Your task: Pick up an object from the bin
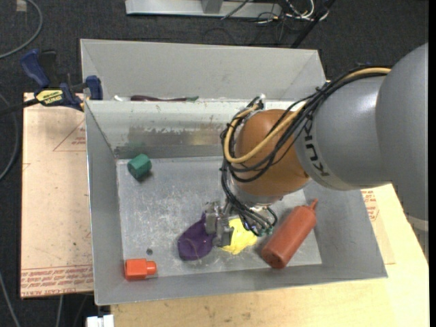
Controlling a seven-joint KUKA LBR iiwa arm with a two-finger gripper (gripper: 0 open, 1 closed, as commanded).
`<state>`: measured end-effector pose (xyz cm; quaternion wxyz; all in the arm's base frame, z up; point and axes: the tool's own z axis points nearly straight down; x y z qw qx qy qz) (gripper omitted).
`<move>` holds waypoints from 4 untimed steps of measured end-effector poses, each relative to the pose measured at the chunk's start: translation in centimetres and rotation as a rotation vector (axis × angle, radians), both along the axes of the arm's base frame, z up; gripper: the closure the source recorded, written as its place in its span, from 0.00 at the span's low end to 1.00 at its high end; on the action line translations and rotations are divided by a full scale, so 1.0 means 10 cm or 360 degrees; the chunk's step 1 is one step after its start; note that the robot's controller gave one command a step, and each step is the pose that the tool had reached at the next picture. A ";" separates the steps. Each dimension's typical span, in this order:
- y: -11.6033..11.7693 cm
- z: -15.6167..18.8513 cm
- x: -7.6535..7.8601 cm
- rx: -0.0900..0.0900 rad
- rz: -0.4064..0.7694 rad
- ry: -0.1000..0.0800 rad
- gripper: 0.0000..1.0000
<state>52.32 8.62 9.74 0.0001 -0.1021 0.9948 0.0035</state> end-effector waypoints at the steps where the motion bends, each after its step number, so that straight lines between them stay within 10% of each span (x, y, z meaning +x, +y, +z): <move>1: -0.12 0.14 0.03 -0.0011 0.0099 0.0019 1.00; 2: -0.14 0.42 0.11 0.0000 0.0070 -0.0024 1.00; 3: -0.21 0.49 0.04 -0.0006 0.0062 0.0018 1.00; 4: -0.11 1.36 0.09 0.0002 0.0071 -0.0029 1.00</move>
Offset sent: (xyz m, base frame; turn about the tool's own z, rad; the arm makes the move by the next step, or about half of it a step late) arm 0.0080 -0.0299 -0.0274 0.0033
